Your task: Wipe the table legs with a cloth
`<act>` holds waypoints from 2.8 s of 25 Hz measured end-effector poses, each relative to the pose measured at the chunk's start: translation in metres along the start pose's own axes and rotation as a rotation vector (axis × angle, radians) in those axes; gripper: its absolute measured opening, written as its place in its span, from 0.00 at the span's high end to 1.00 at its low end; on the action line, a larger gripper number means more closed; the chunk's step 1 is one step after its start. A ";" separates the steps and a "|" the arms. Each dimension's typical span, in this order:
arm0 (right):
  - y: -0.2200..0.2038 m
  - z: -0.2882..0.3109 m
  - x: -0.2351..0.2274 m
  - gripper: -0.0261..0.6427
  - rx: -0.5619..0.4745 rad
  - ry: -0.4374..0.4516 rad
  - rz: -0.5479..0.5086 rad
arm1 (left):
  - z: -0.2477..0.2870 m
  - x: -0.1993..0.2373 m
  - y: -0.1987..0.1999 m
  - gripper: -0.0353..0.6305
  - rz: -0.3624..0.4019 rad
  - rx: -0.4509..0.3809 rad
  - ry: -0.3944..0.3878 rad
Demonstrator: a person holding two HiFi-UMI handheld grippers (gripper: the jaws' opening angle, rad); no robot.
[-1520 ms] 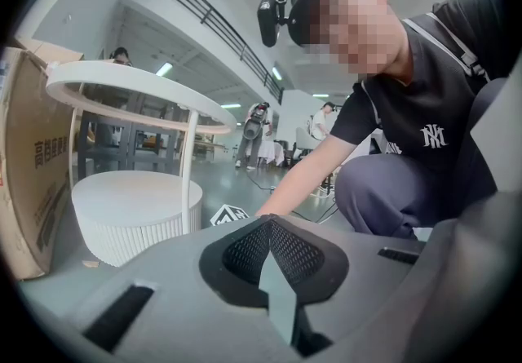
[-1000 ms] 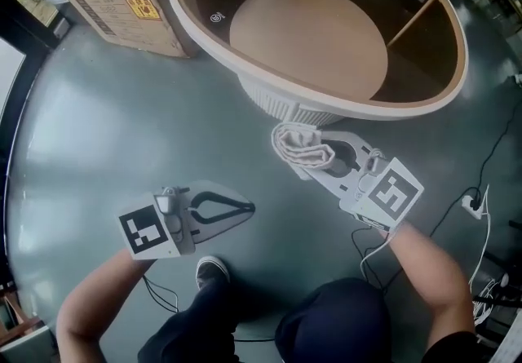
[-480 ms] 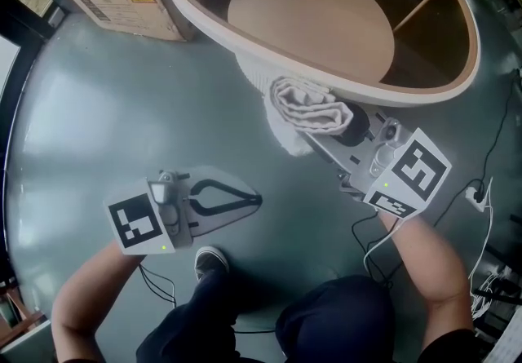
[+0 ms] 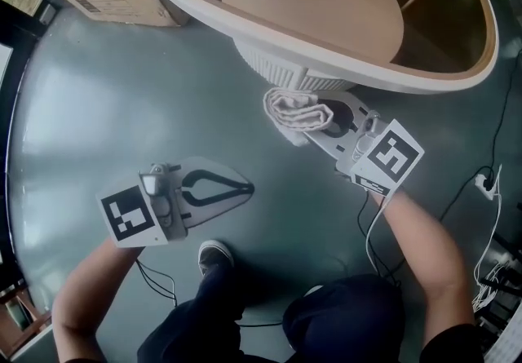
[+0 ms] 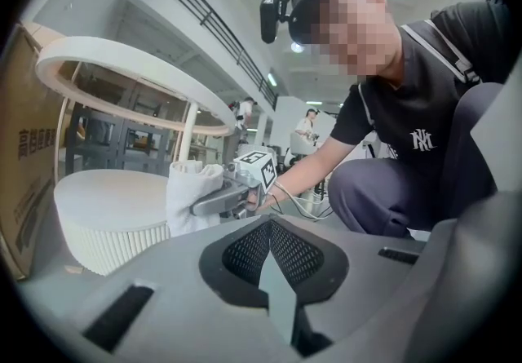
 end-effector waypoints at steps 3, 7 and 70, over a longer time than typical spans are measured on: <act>-0.004 -0.001 -0.001 0.84 -0.043 0.027 0.002 | 0.001 0.003 -0.007 0.94 -0.024 0.000 0.001; -0.010 -0.001 -0.003 0.84 -0.069 0.042 -0.009 | 0.004 0.009 -0.016 0.94 -0.026 0.005 -0.004; -0.111 0.025 -0.040 0.84 0.243 -0.068 0.205 | -0.002 -0.006 -0.049 0.94 -0.163 -0.041 0.016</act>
Point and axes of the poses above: the fingertips, and each gripper's own axes: z forward along the fingers, x to its left, y out of its top, the point moved 1 cm from there along -z, backward along the fingers, and after that the axes turned 13 degrees about z, right-handed, at the moved point
